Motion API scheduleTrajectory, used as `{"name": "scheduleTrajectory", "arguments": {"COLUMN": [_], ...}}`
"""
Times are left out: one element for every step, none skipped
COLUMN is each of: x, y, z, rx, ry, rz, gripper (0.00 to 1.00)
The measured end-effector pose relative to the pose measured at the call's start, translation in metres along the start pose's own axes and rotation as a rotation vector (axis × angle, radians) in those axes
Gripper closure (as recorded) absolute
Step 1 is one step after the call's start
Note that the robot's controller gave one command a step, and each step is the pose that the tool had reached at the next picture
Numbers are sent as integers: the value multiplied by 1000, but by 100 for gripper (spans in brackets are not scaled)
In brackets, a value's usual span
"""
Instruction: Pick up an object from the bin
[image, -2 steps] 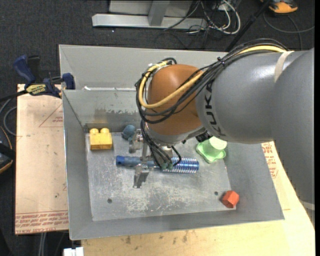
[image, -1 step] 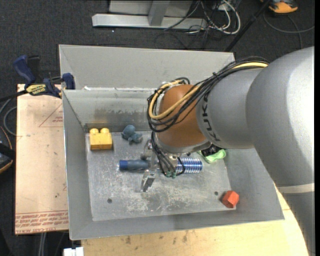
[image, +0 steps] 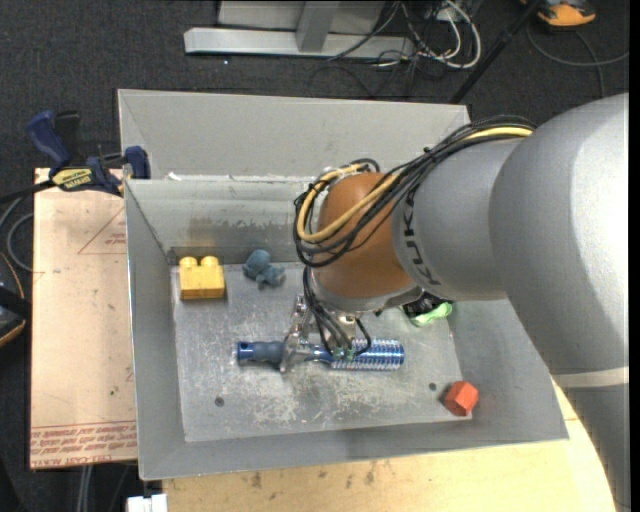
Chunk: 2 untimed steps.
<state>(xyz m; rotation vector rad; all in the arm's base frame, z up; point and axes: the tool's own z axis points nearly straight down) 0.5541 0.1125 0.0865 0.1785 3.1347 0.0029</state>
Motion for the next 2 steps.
{"name": "scheduleTrajectory", "arguments": {"x": [-11, -18], "y": [-13, -29], "z": [-90, -183], "rx": [0, 0], "ry": [-6, -8], "rz": [-202, -190], "gripper": [100, 100]}}
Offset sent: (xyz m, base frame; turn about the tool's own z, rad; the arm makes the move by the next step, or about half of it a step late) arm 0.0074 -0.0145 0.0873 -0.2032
